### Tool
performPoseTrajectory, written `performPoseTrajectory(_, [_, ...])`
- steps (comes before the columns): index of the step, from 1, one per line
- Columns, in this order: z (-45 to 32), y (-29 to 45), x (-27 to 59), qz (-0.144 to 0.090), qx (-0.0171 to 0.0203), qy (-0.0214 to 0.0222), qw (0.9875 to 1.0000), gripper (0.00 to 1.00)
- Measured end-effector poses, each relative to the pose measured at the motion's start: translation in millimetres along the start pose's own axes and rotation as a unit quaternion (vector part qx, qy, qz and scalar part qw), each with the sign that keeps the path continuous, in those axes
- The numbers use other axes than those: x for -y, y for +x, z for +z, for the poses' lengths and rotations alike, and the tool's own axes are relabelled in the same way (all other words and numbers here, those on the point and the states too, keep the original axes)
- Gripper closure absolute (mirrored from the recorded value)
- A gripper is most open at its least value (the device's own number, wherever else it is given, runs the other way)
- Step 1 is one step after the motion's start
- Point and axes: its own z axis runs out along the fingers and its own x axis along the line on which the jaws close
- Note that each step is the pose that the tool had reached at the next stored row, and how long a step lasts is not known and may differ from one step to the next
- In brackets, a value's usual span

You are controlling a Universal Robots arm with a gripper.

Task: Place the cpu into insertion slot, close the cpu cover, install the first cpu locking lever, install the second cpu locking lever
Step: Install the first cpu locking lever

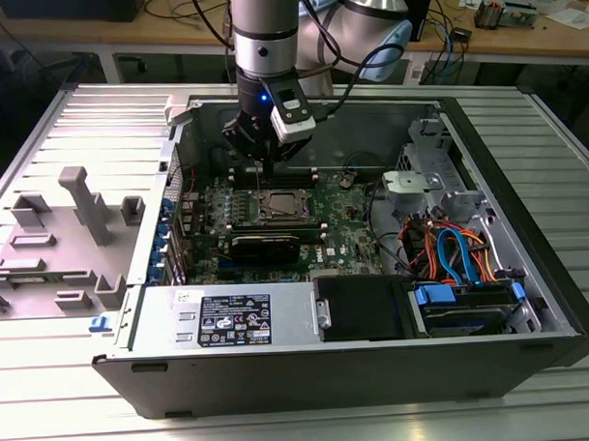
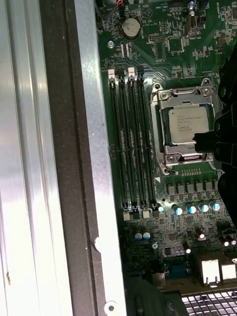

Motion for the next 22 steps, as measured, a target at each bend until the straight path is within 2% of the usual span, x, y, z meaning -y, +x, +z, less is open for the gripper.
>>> performPoseTrajectory(4, [0.0,0.0,0.0,-0.006,0.0003,0.0,1.0,0.89])
performPoseTrajectory(7, [0.1,0.0,0.0,-0.036,0.0016,-0.0004,0.9994,0.89])
performPoseTrajectory(10, [0.2,0.8,0.1,-0.06,0.0027,-0.0008,0.9982,0.89])
performPoseTrajectory(19, [0.1,16.9,1.9,-0.076,0.0035,-0.0011,0.9971,0.89])
performPoseTrajectory(22, [0.1,24.3,2.6,-0.079,0.0036,-0.0011,0.9969,0.89])
